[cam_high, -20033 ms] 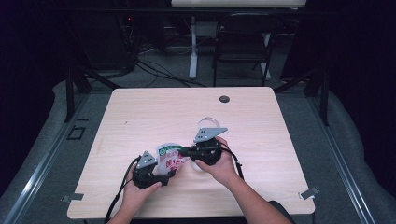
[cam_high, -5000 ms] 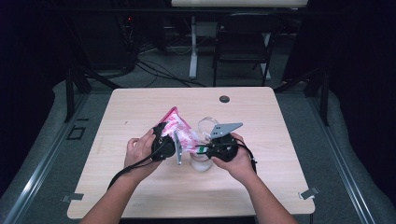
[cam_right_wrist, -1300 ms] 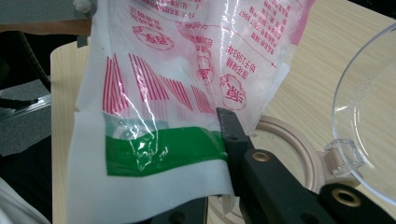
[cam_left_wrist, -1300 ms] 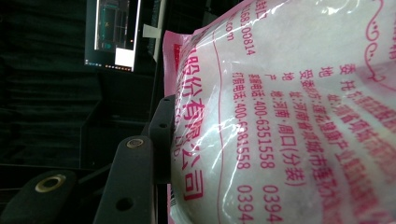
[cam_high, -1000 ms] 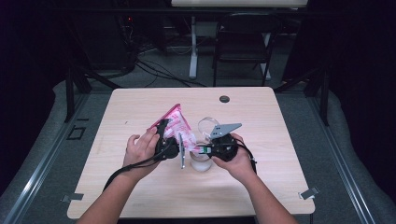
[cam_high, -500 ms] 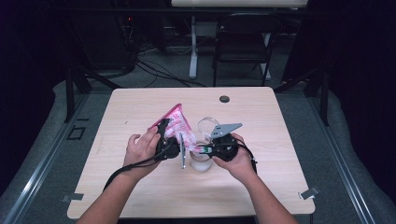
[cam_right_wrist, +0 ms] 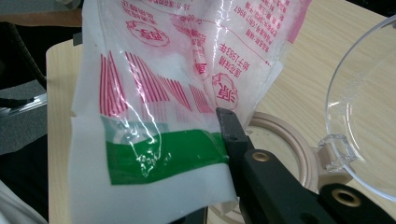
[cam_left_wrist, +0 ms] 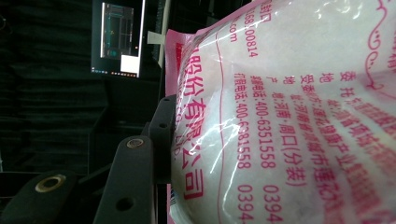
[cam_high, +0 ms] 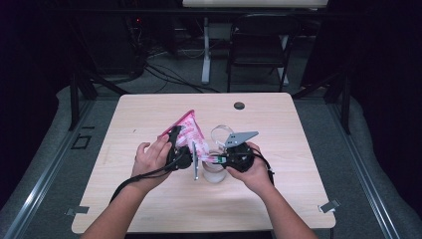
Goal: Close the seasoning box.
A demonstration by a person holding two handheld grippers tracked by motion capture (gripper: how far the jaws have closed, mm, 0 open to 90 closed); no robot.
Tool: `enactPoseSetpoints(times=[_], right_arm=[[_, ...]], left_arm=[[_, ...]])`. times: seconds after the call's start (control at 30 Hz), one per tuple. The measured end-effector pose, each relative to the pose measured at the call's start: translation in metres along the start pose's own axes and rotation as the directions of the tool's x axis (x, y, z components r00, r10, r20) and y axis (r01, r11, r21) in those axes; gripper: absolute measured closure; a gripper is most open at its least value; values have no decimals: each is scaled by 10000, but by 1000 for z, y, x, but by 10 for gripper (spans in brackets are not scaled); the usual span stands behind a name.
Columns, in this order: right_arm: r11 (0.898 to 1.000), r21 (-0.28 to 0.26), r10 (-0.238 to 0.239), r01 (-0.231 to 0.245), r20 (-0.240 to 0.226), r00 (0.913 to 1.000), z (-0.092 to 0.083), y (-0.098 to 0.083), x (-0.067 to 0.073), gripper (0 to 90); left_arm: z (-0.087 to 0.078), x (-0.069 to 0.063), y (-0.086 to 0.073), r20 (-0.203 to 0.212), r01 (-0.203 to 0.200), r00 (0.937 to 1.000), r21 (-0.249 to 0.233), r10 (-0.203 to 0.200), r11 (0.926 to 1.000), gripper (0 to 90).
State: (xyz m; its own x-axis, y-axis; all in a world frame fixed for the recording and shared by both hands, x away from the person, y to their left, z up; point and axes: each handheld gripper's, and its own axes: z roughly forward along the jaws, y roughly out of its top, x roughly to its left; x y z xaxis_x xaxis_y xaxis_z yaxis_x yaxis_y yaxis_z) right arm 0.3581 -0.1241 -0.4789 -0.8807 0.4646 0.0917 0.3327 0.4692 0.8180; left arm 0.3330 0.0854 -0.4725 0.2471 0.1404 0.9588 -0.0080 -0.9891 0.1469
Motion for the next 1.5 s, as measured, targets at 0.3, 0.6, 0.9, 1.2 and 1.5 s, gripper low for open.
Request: enactPoseSetpoints(times=[0.3, 0.6, 0.9, 1.2, 1.5], right_arm=[[10000, -23, 44, -44, 19, 10000, 0, 0, 0, 900], [10000, 1, 45, -45, -5, 10000, 1, 0, 0, 900], [10000, -17, 24, -24, 27, 10000, 2, 0, 0, 900], [10000, -38, 34, -34, 25, 10000, 2, 0, 0, 900], [10000, 22, -38, 38, 69, 10000, 3, 0, 1, 900]], left_arm=[[0, 0, 0, -12, -71, 10000, -18, 71, 10000, 599], [0, 0, 0, 5, -146, 9999, -1, 146, 9999, 599], [-1, 1, 0, 34, -170, 9999, 15, 170, 9999, 599], [-1, 1, 0, -40, -239, 9997, -45, 239, 9997, 599], [-1, 2, 0, 17, -322, 9995, 18, 322, 9995, 599]])
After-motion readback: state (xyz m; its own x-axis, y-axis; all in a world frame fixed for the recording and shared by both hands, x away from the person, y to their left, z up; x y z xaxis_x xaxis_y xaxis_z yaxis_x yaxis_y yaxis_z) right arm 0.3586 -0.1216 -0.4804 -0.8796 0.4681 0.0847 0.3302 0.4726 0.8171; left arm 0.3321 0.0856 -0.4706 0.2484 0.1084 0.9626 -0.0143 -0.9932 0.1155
